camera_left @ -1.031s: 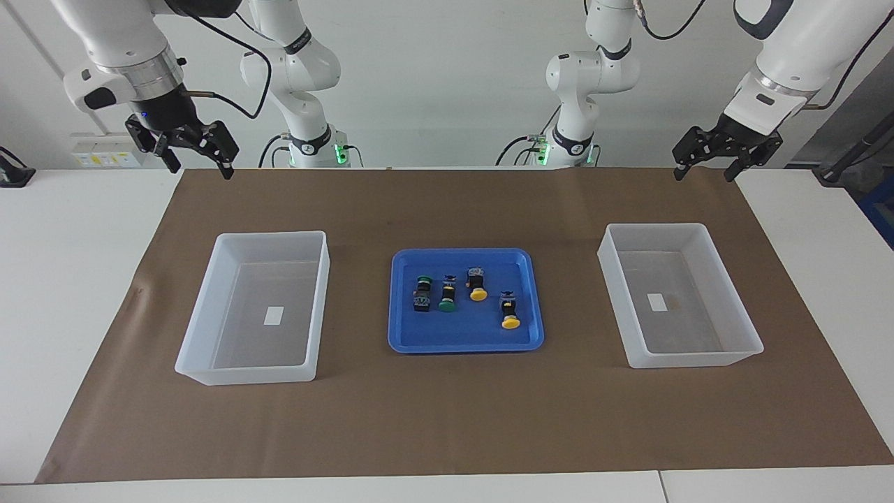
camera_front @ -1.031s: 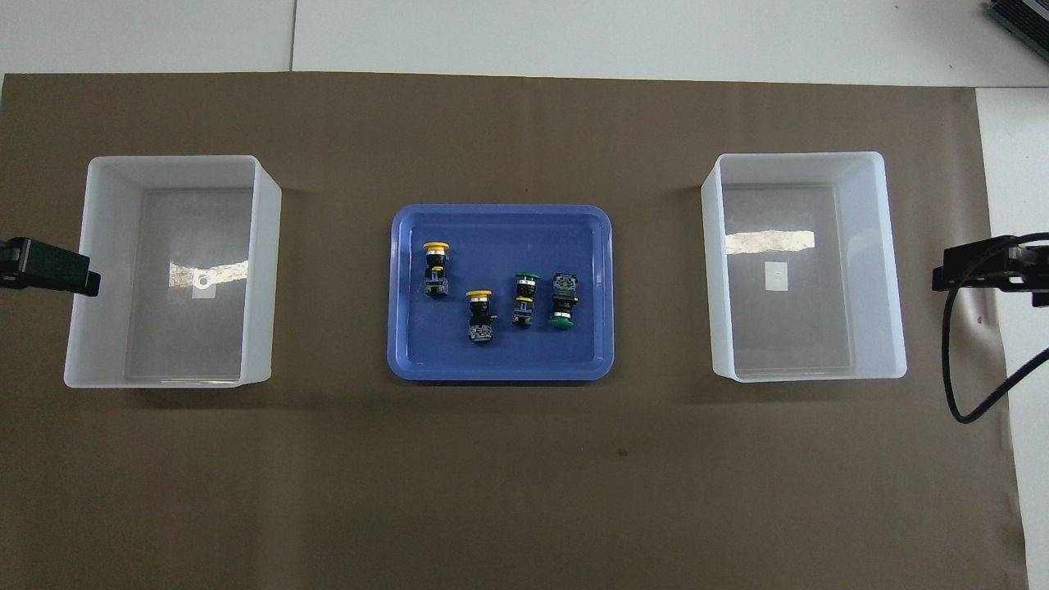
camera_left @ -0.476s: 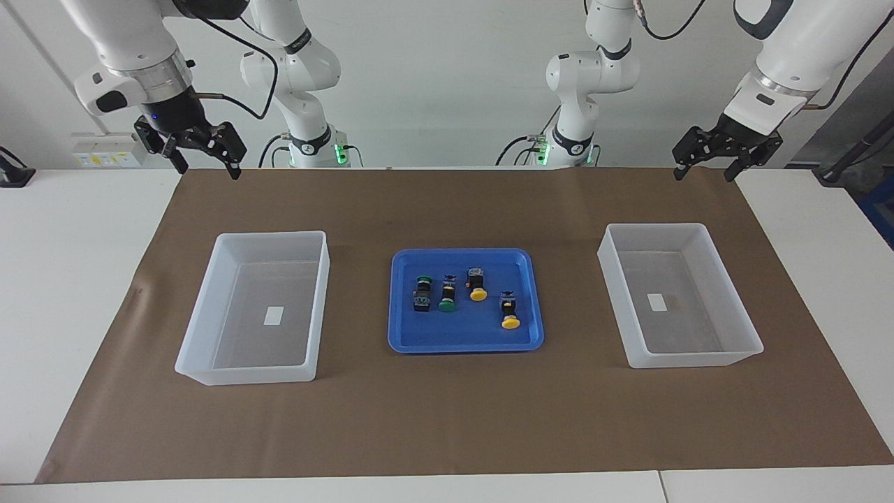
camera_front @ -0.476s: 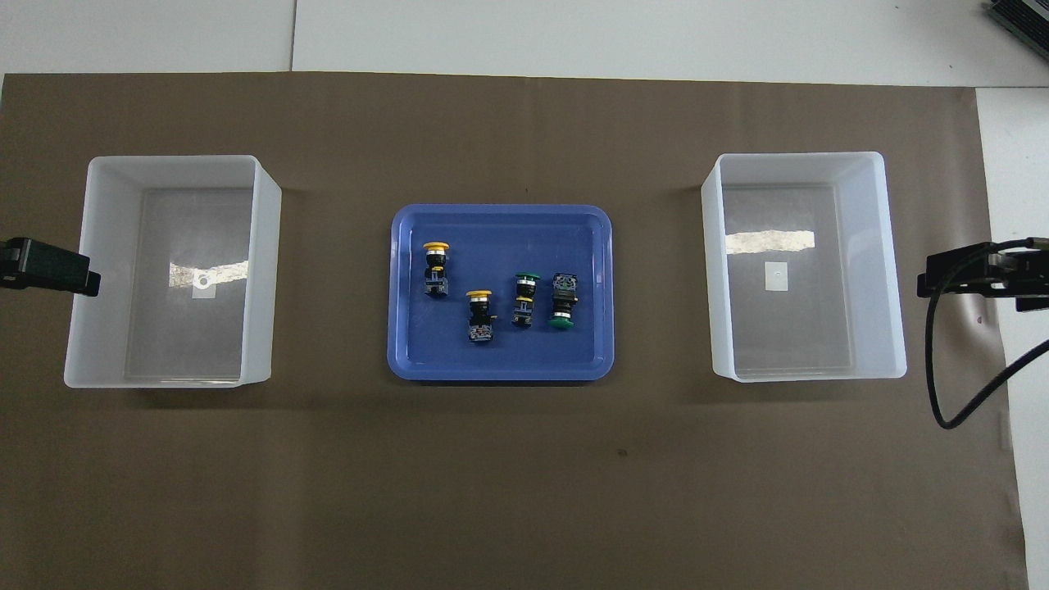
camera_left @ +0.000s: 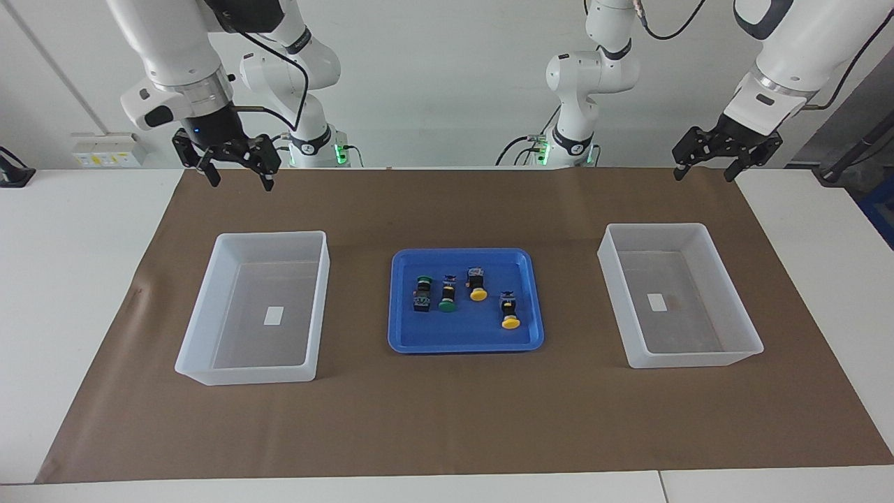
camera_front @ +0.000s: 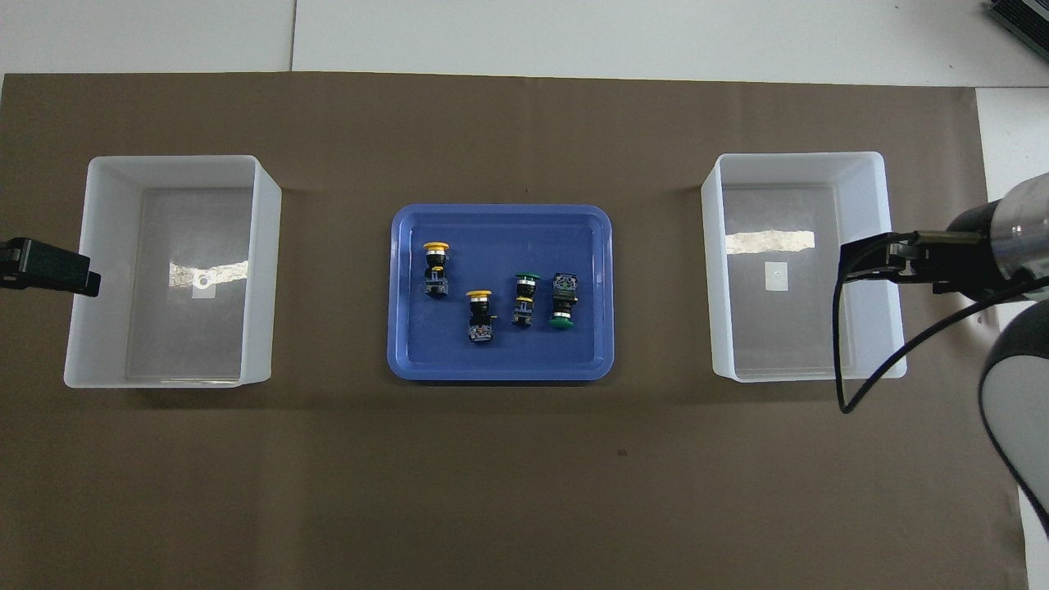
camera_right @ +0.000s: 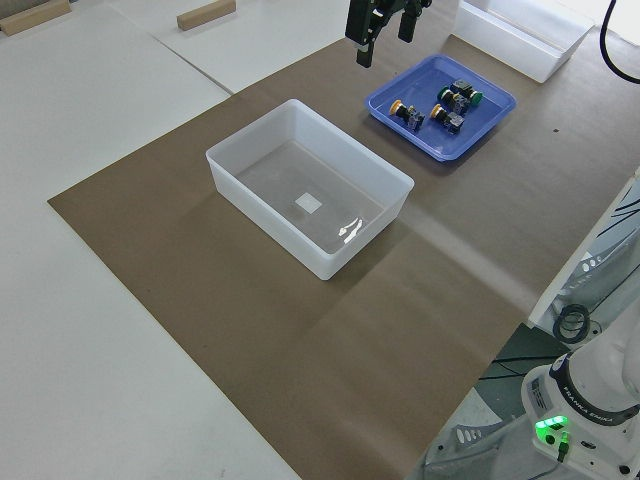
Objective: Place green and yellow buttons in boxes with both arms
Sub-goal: 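Reach the right gripper into the tray and grasp a green button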
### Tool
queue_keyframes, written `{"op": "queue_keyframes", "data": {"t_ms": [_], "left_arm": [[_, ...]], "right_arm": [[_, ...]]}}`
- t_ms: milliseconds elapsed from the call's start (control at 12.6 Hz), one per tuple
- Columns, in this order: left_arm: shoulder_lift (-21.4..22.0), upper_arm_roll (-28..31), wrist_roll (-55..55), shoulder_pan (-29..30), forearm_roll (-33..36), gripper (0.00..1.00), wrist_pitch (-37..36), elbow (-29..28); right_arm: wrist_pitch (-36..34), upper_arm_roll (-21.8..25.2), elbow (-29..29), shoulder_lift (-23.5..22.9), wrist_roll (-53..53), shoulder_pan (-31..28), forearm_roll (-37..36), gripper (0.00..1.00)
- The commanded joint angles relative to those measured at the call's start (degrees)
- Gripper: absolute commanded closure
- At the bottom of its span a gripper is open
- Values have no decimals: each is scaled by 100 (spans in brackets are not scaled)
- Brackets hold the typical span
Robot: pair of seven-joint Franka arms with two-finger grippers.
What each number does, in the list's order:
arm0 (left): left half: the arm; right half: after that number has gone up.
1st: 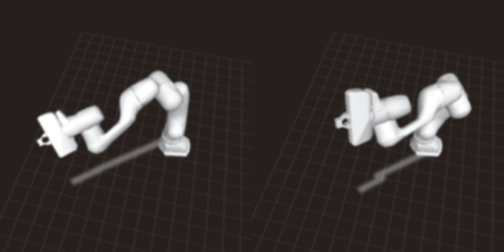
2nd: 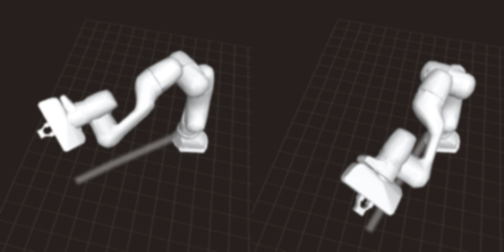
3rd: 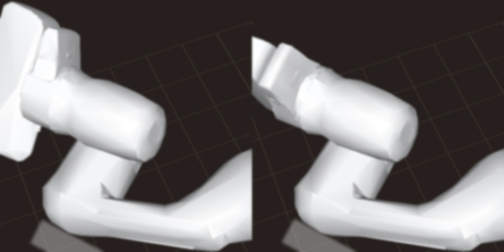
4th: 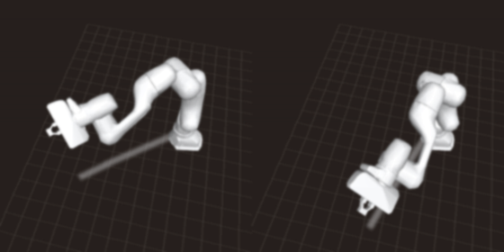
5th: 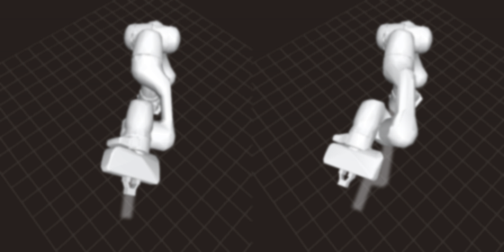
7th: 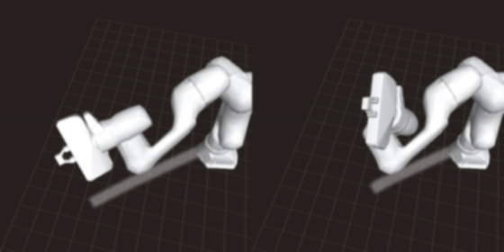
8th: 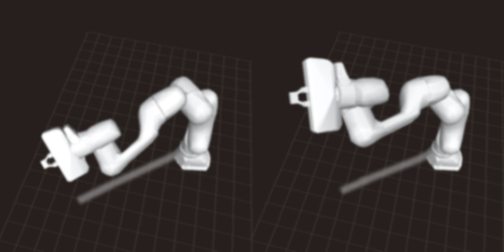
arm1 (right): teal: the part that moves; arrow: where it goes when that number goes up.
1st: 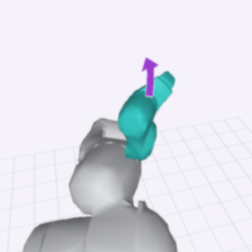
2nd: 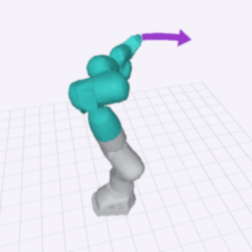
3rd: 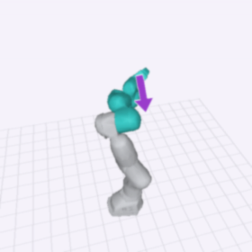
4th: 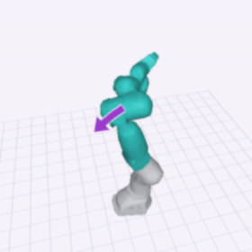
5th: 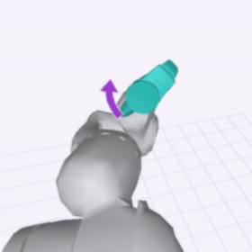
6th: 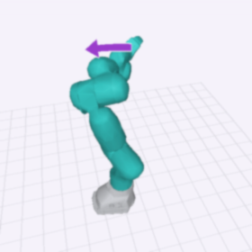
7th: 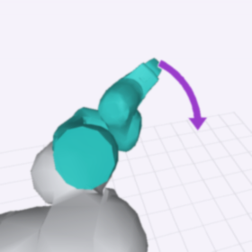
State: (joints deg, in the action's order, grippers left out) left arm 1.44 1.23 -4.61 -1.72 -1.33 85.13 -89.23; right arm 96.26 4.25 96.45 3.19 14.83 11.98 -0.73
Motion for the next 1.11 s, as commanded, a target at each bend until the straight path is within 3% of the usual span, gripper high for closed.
{"op": "queue_keyframes", "data": {"t_ms": [0, 476, 793, 1031], "left_arm": [[67, -43, 21, 67, 80, 0, 30, -103], [111, -52, 30, 58, 80, 0, 56, -182], [128, -52, 39, 41, 80, 0, 73, -191], [137, -70, 82, -20, 80, 0, 405, -304]], "right_arm": [[629, -12, 260, -290, 397, 417, -59, 0], [2281, -12, 269, -1723, 1864, 1490, -33, 0], [3133, -21, 566, -2137, 2435, 1868, 3, 0], [3337, -21, 576, -2401, 2560, 2010, -32, 0]]}}
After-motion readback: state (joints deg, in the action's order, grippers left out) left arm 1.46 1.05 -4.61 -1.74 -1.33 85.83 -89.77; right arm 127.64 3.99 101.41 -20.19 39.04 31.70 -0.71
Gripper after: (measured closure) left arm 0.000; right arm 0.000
